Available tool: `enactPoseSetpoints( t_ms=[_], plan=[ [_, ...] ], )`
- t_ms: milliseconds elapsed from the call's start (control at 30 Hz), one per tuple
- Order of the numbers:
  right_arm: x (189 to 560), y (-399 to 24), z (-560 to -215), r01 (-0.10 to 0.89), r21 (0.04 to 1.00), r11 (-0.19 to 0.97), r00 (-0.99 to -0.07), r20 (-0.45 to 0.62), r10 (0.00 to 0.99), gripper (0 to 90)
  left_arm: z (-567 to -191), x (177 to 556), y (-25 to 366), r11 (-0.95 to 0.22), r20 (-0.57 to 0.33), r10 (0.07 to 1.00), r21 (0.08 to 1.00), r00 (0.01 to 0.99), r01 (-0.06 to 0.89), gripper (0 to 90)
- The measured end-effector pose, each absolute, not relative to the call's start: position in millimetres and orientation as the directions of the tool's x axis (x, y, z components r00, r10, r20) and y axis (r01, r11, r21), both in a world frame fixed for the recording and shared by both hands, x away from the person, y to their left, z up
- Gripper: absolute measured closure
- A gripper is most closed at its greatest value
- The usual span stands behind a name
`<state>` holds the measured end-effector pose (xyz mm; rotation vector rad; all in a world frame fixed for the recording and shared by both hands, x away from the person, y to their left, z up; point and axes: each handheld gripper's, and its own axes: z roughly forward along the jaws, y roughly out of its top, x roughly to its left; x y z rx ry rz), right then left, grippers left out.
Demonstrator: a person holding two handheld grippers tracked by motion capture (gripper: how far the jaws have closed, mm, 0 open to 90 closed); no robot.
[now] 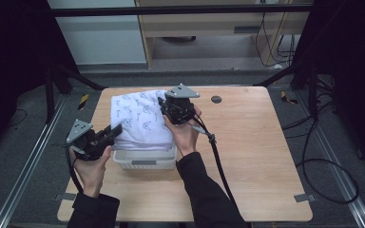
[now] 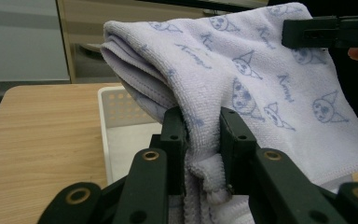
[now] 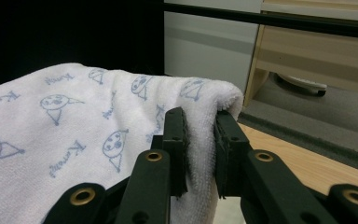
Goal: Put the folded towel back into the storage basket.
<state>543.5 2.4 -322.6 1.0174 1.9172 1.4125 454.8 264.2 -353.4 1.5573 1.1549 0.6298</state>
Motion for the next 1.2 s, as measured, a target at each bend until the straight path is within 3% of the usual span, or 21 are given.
enactPoseSetpoints(
  t_ms=[1200],
  plan=[
    [575.2, 9.0, -376.8, 0.344, 0.917, 0.200, -0.560, 0.030, 0.828, 77.2, -396.2, 486.1, 259.5, -0.043, -0.139, 0.922, 0.890, 0.361, 0.455, 72.9]
  ],
)
